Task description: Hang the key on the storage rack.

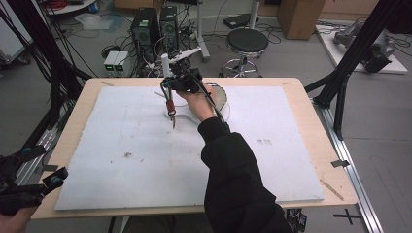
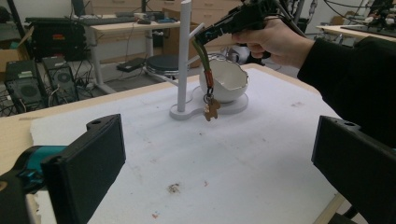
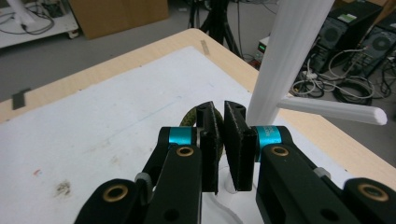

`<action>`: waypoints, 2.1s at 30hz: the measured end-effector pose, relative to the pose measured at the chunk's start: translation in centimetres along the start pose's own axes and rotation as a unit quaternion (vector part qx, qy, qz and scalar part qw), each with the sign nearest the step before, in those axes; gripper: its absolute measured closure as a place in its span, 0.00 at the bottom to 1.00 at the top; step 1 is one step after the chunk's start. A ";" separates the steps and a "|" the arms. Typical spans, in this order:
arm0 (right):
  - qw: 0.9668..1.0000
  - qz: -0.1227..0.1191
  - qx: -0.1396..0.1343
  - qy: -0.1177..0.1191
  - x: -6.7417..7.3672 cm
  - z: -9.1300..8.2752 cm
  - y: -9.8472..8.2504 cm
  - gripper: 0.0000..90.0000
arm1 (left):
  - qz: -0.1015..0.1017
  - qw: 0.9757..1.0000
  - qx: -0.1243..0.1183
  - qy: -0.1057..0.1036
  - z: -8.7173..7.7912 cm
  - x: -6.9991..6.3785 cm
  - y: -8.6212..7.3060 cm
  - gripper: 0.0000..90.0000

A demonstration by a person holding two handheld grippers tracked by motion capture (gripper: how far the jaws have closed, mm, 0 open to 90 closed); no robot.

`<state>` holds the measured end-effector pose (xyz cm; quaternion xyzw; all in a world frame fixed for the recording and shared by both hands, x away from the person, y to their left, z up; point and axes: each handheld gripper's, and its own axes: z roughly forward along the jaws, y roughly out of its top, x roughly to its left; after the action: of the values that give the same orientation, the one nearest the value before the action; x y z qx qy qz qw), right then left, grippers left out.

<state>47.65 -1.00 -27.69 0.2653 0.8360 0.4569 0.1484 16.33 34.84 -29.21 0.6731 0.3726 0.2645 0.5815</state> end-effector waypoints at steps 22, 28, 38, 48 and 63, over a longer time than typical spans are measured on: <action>0.999 0.016 0.033 -0.009 -0.9 1.9 -0.9 0.94 | -0.008 1.000 -0.009 -0.006 -0.4 0.1 0.2 0.04; 0.999 0.019 0.032 -0.005 -1.0 1.8 -0.9 0.93 | 0.001 1.000 -0.011 -0.005 -0.5 -0.1 0.3 0.04; 0.999 0.043 0.020 -0.003 -1.3 0.9 -0.9 0.66 | 0.004 1.000 -0.005 -0.001 -0.4 0.1 0.2 0.04; 0.996 0.078 0.006 0.050 -1.7 -1.4 -1.1 0.11 | 0.010 1.000 -0.011 -0.004 -0.4 -0.1 0.4 0.04; 0.997 0.042 -0.034 0.056 -2.4 -7.4 -3.1 0.11 | 0.012 1.000 -0.007 -0.018 1.9 -0.2 0.9 0.04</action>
<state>45.00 -8.85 -26.30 0.2691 0.8152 0.5046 0.0913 17.90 33.56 -28.67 0.6785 0.3521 0.2617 0.5893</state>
